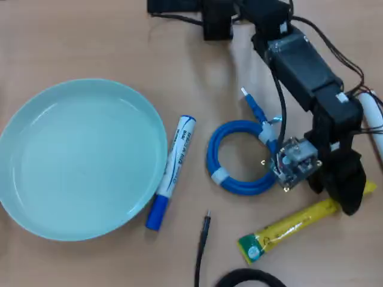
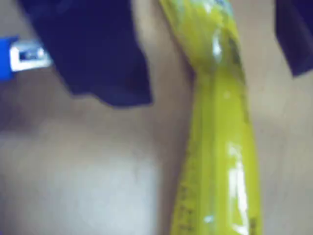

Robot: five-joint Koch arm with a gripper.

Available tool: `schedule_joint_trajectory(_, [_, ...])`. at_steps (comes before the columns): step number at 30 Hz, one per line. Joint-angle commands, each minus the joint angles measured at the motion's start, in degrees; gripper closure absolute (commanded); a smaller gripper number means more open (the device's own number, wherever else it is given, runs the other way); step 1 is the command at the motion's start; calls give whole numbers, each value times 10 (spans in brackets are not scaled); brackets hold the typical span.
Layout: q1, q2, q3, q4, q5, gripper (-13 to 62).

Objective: Pick up the yellow coffee stick, then put it in the green bowl

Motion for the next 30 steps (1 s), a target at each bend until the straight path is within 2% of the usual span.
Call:
schedule_joint_trajectory(1, [0, 9, -56, -49, 2, 166])
schedule_joint_trajectory(21, [8, -14, -54, -78, 2, 180])
schedule_joint_trajectory(27, [9, -17, -54, -77, 2, 310])
schedule_joint_trajectory(30, [9, -18, -54, -78, 2, 341])
